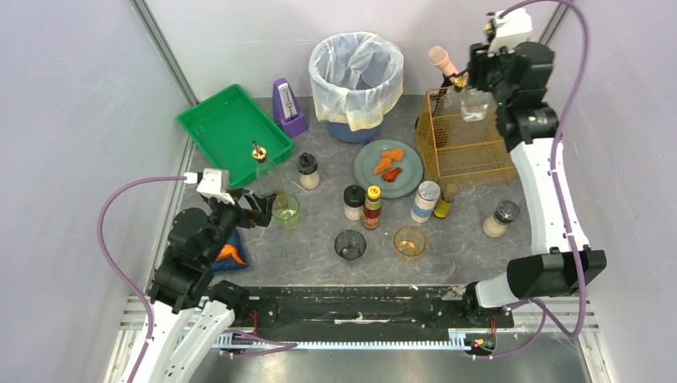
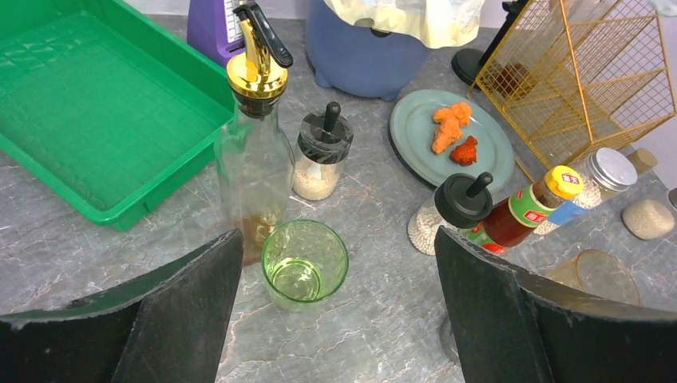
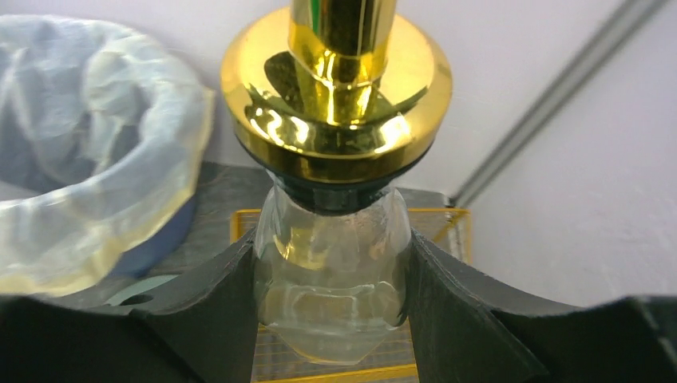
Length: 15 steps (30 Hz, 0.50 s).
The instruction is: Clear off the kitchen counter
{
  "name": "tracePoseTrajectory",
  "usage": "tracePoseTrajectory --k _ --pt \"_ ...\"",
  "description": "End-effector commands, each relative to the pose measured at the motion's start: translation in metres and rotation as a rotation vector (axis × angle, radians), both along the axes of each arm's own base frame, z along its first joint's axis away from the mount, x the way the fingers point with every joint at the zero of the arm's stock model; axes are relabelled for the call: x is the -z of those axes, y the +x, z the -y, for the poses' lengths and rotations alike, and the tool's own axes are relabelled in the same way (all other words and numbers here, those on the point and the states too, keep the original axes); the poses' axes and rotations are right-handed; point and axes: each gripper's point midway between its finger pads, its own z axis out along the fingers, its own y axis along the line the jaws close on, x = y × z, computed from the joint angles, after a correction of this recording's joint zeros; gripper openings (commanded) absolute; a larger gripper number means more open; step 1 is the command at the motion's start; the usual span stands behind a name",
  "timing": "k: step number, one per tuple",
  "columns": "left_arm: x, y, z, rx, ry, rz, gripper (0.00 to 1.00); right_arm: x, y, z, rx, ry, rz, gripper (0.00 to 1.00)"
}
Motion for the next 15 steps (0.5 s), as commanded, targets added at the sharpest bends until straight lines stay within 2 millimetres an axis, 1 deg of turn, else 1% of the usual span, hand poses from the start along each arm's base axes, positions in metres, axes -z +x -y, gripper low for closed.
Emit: tracePoseTrajectory --k 1,4,6,12,14,15 --pt "-0.006 0.005 0.007 0.038 0.013 0.035 0.94 -0.084 -0.004 0.032 -0.047 0.043 0.245 0.0" --pt "0.0 0.007 0.007 0.032 0.022 0.018 0.94 -0.089 0.003 0.058 -0.048 0.056 0.291 0.0" --pt "0.002 0.008 0.007 0.032 0.025 0.011 0.94 -0.088 0.01 0.066 -0.071 0.062 0.308 0.0" --pt "0.003 0.01 0.0 -0.003 0.034 0.016 0.94 -0.075 0.031 0.073 -0.124 0.04 0.337 0.0" --pt "0.004 0.01 -0.003 -0.021 0.04 0.021 0.94 -0.068 0.039 0.074 -0.148 0.036 0.333 0.0" --pt "0.004 0.011 -0.005 -0.028 0.043 0.022 0.94 -0.061 0.044 0.074 -0.16 0.037 0.321 0.0"
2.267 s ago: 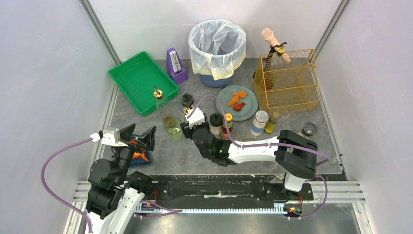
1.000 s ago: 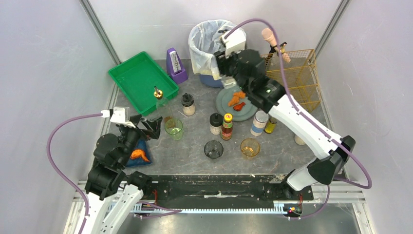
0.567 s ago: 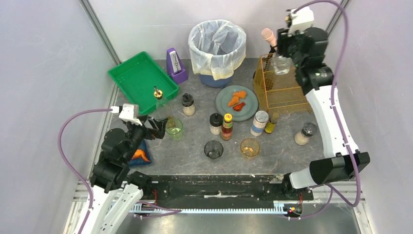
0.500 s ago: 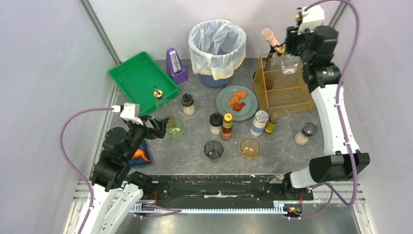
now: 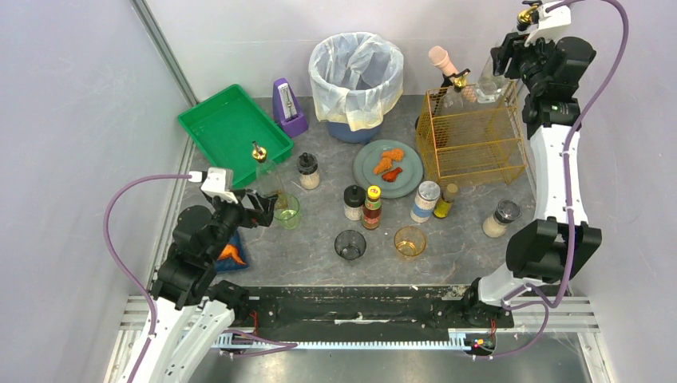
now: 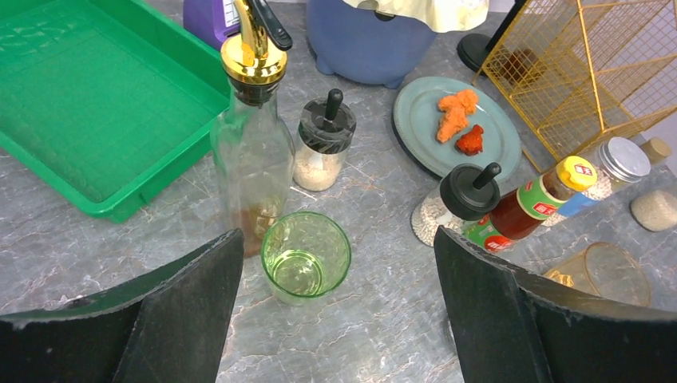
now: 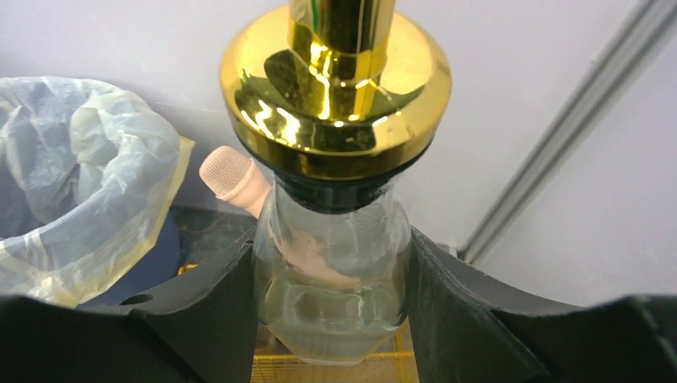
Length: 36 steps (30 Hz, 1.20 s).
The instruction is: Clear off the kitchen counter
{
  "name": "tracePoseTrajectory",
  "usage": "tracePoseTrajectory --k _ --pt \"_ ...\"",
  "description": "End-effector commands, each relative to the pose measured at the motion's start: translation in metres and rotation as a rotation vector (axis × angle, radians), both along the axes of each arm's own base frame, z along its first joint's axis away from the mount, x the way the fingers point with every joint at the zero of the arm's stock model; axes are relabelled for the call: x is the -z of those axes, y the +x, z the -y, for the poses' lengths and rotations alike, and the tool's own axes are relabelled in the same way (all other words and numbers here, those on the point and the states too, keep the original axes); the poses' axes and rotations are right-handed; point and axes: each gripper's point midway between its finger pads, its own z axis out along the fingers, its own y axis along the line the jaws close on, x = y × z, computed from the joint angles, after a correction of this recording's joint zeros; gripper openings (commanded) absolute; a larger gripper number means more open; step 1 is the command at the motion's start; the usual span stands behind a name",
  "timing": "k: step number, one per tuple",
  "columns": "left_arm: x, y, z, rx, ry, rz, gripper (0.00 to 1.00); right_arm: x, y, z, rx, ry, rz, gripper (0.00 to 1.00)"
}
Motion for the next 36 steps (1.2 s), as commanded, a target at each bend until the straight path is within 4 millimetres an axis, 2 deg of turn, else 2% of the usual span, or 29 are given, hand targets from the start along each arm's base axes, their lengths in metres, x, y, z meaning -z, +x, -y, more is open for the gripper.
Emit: tracePoseTrajectory --k 1,8,14,19,24,31,36 --pt "-0.007 0.006 -0.009 -0.041 0.035 0.057 0.94 -0.053 0.006 -0.015 -0.114 -0.051 0.226 0.0" --pt "-0.003 0.011 -0.013 -0.062 0.045 0.042 0.94 0.0 0.027 -0.015 -0.152 -0.013 0.163 0.0" --pt "0.001 0.015 -0.016 -0.075 0.051 0.026 0.94 0.041 0.036 -0.02 -0.195 -0.01 0.126 0.0" --pt "0.003 0.018 -0.016 -0.076 0.053 0.017 0.94 0.083 0.044 -0.019 -0.219 -0.002 0.065 0.0" --pt "0.004 0.018 -0.016 -0.076 0.053 0.013 0.94 0.122 0.05 -0.013 -0.22 -0.019 0.022 0.0" --pt "0.004 0.018 -0.018 -0.083 0.052 0.013 0.93 0.161 0.058 -0.005 -0.205 -0.018 -0.04 0.01" --pt "0.002 0.017 -0.018 -0.084 0.049 0.018 0.93 0.18 0.06 -0.003 -0.201 -0.016 -0.082 0.12"
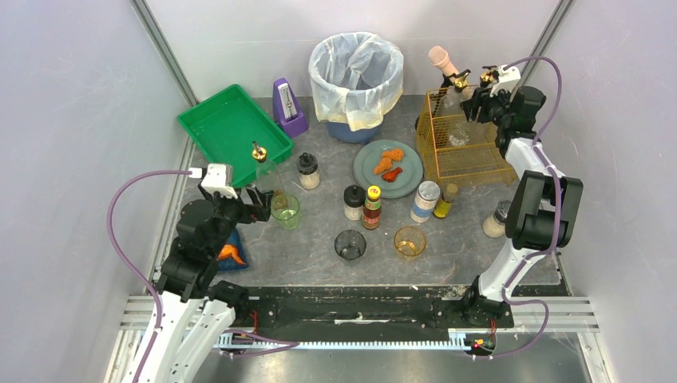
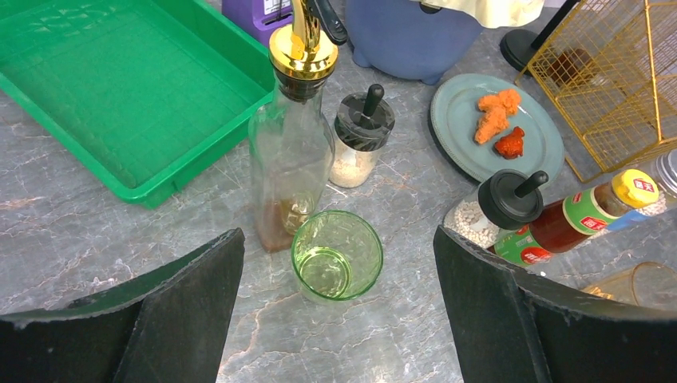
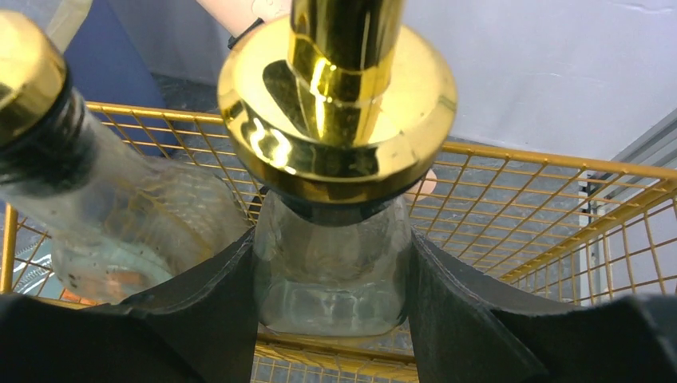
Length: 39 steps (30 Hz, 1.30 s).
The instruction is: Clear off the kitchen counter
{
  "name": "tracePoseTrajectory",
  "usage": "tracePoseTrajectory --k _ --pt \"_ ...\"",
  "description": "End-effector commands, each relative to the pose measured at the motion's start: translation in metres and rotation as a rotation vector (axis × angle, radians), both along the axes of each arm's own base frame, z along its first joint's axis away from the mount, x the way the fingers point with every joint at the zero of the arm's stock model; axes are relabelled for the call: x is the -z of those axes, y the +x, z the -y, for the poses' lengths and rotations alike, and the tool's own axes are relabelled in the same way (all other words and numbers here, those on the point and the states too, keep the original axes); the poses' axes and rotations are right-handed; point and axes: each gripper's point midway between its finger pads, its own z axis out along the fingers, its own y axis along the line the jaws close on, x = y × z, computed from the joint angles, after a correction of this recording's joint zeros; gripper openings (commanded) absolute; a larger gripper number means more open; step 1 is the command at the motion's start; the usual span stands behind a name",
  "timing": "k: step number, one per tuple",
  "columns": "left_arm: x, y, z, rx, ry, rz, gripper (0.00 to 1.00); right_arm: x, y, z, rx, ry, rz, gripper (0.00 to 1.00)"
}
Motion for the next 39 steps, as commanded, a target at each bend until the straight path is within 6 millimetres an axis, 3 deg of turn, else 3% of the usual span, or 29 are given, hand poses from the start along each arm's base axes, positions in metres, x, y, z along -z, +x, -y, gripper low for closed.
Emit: tracePoseTrajectory --k 1,7,11,15,20,24,26,34,39 --pt "-0.011 0.003 -0.003 -0.004 0.015 0.051 0.93 -0.034 0.006 0.004 -0.015 -0.057 0.126 0.17" --pt "-0.012 0.0 -0.003 -0.003 0.01 0.061 0.93 -0.028 0.003 0.01 0.019 -0.074 0.099 0.62" --pt "-0.016 -0.003 -0.006 -0.01 0.005 0.08 0.93 -0.042 -0.006 0.017 0.07 -0.094 0.121 0.8" --pt "-0.019 -0.008 -0.006 -0.006 -0.006 0.097 0.93 -0.062 -0.021 0.024 0.133 -0.112 0.158 0.88" --pt "-0.024 -0.013 -0.007 -0.006 -0.016 0.121 0.93 -0.097 -0.054 0.034 0.251 -0.115 0.243 0.98" --pt "-0.027 -0.016 -0.009 -0.01 -0.023 0.139 0.93 -0.124 -0.084 0.036 0.326 -0.07 0.289 0.98" --pt "-0.029 -0.018 -0.009 -0.013 -0.027 0.145 0.93 -0.137 -0.098 0.026 0.327 -0.013 0.318 0.98" --pt "-0.029 -0.022 -0.016 -0.044 -0.032 0.149 0.93 -0.174 -0.149 -0.045 0.244 0.163 0.387 0.98" --pt "-0.029 -0.022 -0.018 -0.059 -0.035 0.15 0.93 -0.173 -0.172 -0.103 0.126 0.221 0.369 0.98"
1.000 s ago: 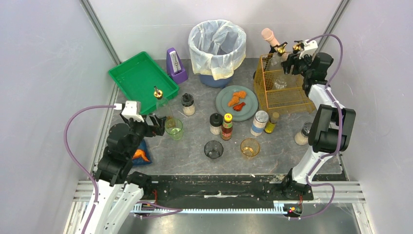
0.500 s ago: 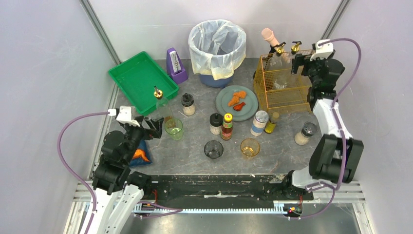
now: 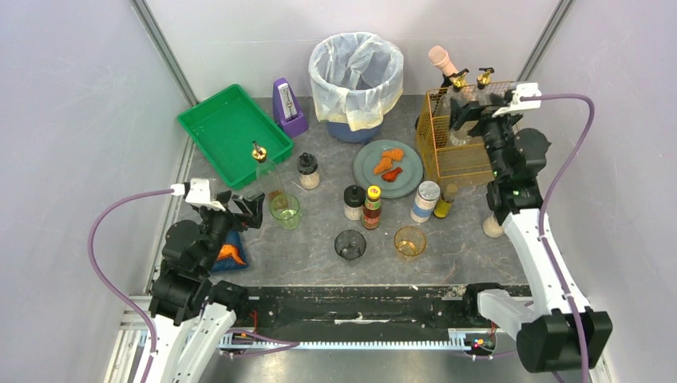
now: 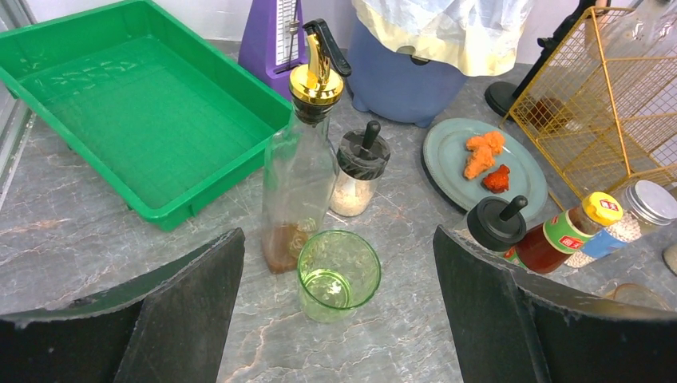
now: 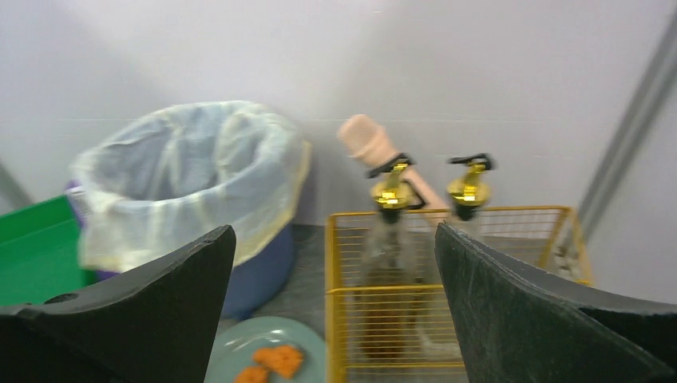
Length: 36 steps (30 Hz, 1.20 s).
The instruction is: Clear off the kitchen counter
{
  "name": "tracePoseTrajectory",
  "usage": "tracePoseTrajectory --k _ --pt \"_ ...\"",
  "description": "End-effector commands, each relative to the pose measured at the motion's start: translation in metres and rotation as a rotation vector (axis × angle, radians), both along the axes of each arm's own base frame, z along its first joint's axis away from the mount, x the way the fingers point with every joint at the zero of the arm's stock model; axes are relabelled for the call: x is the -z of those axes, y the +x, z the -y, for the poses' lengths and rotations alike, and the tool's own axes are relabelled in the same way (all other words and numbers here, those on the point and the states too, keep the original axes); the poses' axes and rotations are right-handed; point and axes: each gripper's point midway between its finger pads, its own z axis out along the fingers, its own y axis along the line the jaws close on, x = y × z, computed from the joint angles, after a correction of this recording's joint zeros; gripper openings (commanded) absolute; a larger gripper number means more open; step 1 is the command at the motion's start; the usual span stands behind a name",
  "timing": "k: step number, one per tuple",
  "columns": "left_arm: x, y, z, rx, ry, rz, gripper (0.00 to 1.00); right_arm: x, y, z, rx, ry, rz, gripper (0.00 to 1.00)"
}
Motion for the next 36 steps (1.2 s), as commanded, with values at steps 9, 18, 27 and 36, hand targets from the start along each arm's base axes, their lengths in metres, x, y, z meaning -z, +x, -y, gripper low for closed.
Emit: tracePoseTrajectory --k 9,18,27,36 --pt "0.0 0.006 -0.008 -0.052 -0.004 -0.012 0.93 0.048 -0.038 -0.102 -0.239 0.078 -0.135 0.98" --pt "0.017 0.021 -0.013 -0.134 -0.04 -0.125 0.93 0.096 -0.062 -0.152 -0.372 0.036 -0.231 0.98" --pt "0.052 0.051 0.002 -0.203 -0.171 -0.291 0.93 0.116 -0.086 -0.166 -0.449 0.063 -0.232 0.98" --pt "0.064 0.077 0.011 -0.385 -0.011 -0.217 0.94 0.104 -0.1 -0.159 -0.458 0.095 -0.167 0.98"
